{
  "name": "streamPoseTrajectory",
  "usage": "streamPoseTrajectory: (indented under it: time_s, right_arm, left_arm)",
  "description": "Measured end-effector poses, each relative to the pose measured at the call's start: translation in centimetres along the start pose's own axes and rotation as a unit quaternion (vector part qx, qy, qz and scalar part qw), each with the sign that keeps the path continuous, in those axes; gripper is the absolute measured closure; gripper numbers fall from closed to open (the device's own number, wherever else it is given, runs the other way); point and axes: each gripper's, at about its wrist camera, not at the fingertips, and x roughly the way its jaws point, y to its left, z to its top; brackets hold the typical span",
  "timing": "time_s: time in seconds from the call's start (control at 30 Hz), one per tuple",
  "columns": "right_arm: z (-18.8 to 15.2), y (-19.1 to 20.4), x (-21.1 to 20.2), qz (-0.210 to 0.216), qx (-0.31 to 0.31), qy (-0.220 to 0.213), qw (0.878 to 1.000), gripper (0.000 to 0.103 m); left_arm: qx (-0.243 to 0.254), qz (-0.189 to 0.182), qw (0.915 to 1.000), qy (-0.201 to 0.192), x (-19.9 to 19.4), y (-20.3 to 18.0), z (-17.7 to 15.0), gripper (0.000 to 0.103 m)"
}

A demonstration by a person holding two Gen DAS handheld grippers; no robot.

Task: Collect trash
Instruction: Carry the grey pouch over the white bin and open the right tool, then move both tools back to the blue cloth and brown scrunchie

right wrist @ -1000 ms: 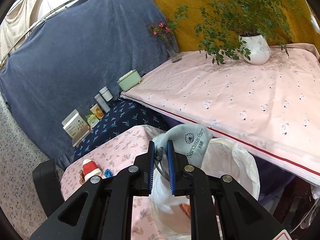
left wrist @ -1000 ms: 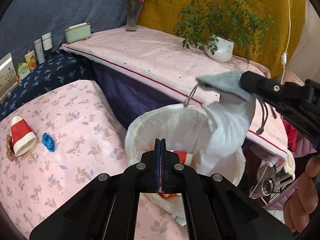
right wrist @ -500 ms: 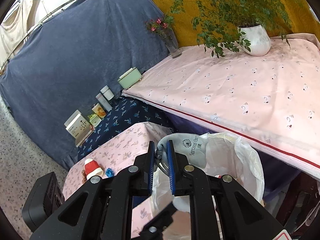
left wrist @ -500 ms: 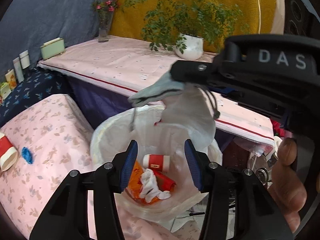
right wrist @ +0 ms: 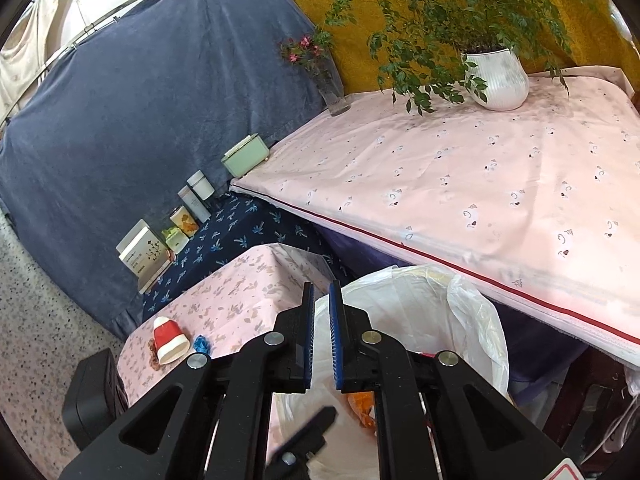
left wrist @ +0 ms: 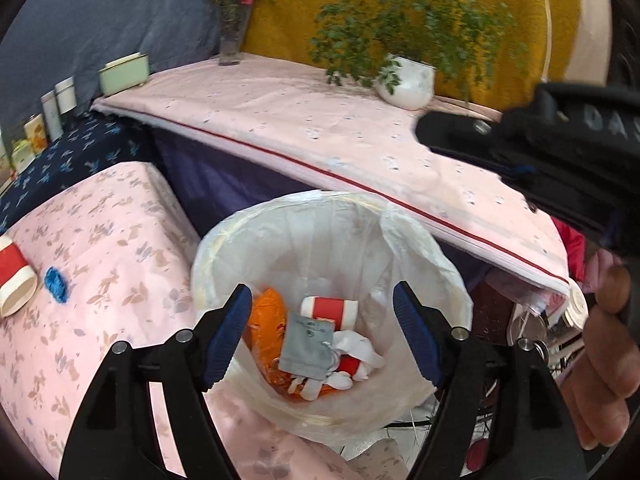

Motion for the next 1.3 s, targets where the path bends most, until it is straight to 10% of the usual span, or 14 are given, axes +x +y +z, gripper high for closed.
streamPoseTrajectory:
  time_s: [0.6,1.3]
  right_arm:
    - [-3.3,3.8,1.8,-0.043,-0.052,0.031,0.997,0.067]
    - [-10.1,15.8,10.6,-0.012,-0.14,0.114,0.983,0.058]
  left_arm:
    - [-0.094,0.113,0.9892,-0.006,-3.0,9.0,-0.8,0.034]
    - [-0.217,0.222,0.9504,0.013,-7.2,26.0,-5.5,0.025]
